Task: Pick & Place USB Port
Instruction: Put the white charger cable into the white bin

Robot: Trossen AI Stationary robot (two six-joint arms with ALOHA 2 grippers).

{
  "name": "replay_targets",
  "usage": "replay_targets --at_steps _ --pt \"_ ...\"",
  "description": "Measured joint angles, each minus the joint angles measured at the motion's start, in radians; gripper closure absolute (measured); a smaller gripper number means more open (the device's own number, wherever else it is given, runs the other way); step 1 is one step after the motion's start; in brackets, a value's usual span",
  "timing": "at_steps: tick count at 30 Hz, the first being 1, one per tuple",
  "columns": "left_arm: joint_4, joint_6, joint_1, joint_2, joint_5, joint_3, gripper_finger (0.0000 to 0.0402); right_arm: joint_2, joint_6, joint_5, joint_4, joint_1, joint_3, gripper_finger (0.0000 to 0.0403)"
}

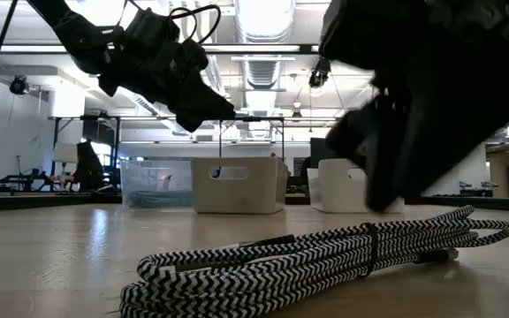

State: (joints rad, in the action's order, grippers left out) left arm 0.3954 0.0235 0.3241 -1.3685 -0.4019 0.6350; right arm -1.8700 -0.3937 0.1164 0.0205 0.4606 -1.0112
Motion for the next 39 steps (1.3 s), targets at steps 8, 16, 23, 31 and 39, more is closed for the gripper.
replay_targets --at_steps 8,16,23,31,39 --pt "-0.003 0.000 0.000 0.000 0.000 0.000 0.0312 -0.056 0.005 0.026 0.101 0.010 -0.105 0.0259" --pt "-0.010 0.002 0.000 0.000 0.000 0.000 0.0312 -0.094 0.019 0.023 0.157 0.019 -0.142 0.0248" --pt "-0.016 0.003 0.001 0.000 0.000 0.000 0.0312 -0.139 0.073 0.023 0.148 0.019 -0.146 0.0266" --pt "-0.014 0.003 0.001 0.000 0.000 0.000 0.0312 -0.117 0.156 0.013 0.158 0.017 -0.143 0.0330" --pt "-0.011 0.003 0.001 0.000 0.000 0.000 0.0312 -0.066 0.127 0.013 0.190 -0.038 -0.141 0.0388"
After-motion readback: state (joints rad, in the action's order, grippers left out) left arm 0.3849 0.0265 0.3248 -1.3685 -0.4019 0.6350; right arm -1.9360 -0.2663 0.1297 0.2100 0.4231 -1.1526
